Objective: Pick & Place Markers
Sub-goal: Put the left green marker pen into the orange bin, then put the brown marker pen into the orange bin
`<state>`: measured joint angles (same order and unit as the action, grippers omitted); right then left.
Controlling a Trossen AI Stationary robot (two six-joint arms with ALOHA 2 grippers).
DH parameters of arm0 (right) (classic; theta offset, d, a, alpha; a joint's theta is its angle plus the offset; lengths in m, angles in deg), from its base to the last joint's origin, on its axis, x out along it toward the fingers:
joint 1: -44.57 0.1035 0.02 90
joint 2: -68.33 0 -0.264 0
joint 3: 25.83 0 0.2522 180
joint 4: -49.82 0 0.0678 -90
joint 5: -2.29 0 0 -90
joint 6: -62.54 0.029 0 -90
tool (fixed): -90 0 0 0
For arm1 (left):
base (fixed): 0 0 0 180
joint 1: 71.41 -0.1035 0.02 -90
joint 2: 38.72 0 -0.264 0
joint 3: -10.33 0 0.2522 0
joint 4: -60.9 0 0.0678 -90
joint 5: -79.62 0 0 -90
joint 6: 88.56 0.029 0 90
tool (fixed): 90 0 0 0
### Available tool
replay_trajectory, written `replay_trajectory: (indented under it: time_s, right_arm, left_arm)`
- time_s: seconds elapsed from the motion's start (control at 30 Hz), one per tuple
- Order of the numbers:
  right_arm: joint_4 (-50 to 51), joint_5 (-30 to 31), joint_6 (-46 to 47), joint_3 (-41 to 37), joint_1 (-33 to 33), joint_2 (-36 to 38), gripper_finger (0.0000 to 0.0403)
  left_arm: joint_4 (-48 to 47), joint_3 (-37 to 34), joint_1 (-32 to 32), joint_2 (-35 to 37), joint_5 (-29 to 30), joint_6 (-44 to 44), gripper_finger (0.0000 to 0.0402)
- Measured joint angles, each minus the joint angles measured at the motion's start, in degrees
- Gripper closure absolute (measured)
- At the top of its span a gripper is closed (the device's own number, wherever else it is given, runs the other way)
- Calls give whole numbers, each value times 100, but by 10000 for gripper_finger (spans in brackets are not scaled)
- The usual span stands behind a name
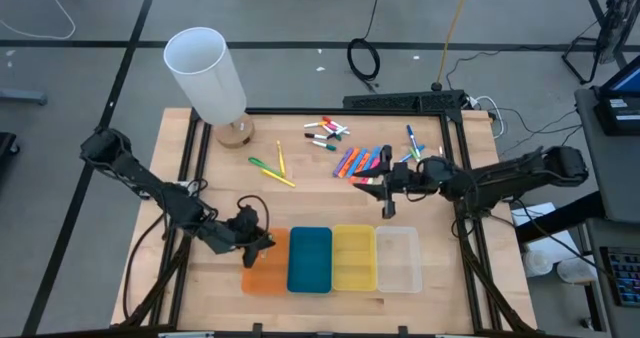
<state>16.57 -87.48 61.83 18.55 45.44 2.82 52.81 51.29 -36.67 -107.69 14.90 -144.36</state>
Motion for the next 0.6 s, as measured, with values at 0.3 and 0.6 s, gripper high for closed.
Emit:
replay_trajectory:
  time_s: [0.3,0.6]
  right_arm:
    - [2120,890,416,0,9,862,263]
    - [7523,3703,2476,1173,-459,819,259]
  left_arm:
    - [443,0,-170,281,18,1349,172]
    - [1760,4,-675,1376,1273,4841,134]
